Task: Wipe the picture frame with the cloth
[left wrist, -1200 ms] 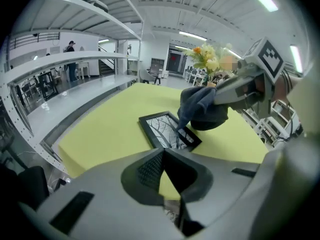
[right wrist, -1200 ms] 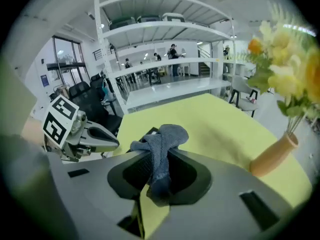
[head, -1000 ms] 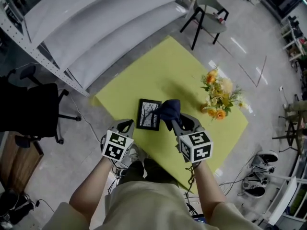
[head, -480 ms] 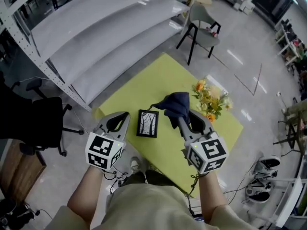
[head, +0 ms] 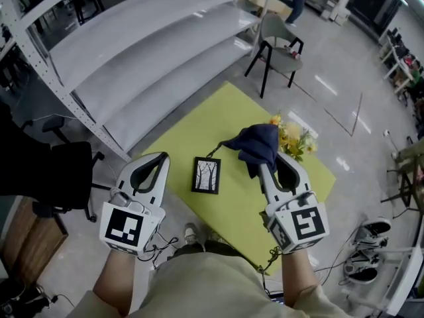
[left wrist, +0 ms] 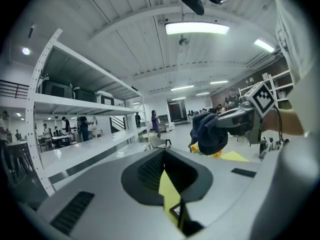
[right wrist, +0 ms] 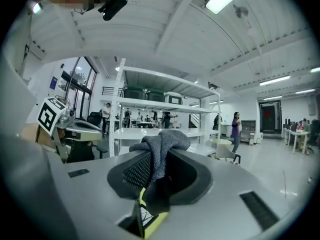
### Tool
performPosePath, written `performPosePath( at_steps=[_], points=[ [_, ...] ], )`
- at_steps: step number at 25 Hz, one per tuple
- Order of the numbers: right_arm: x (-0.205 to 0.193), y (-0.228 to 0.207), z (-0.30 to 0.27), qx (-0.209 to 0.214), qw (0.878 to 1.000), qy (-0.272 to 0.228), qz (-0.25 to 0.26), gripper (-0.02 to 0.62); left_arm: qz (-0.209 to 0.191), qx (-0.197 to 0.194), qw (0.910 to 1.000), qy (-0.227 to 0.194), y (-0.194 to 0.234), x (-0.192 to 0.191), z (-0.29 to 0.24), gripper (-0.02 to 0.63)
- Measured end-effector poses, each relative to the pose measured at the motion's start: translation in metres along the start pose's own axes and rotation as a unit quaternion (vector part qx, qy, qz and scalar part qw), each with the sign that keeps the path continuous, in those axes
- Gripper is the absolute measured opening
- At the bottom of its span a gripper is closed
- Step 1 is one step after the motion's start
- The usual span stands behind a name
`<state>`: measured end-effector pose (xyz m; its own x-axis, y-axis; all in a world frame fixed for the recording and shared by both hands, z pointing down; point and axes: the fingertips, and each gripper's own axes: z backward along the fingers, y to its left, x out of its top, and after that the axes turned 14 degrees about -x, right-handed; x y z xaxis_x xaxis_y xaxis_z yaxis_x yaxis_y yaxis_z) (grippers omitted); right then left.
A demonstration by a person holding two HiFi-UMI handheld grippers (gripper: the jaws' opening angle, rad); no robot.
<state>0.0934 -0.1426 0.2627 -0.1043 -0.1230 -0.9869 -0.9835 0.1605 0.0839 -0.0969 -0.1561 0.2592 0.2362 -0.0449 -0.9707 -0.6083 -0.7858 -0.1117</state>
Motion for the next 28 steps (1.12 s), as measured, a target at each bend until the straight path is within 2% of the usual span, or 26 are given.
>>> performPosePath(
  at_steps=[8, 15, 21, 28],
  points=[
    [0.014, 0.007, 0.031, 0.012, 0.999, -0.030, -0.011, 0.092, -0.006, 0.010, 0.9999, -0.008, -0.021, 0.010, 0.015, 0.008],
    [-0.014, 0.011, 0.038, 0.026, 0.999, 0.007, -0.031, 0.091, 0.003, 0.007, 1.0000, 0.005, -0.032, -0.008, 0.017, 0.008],
    [-0.017, 0.012, 0.038, 0.035, 0.998, 0.013, -0.041, 0.091, 0.008, 0.008, 0.9999, 0.005, -0.039, -0.009, 0.016, 0.008],
    [-0.013, 0.013, 0.037, 0.024, 1.000, 0.016, -0.001, 0.091, 0.006, 0.004, 0.9999, 0.011, -0.043, -0.011, 0.016, 0.008]
  ],
)
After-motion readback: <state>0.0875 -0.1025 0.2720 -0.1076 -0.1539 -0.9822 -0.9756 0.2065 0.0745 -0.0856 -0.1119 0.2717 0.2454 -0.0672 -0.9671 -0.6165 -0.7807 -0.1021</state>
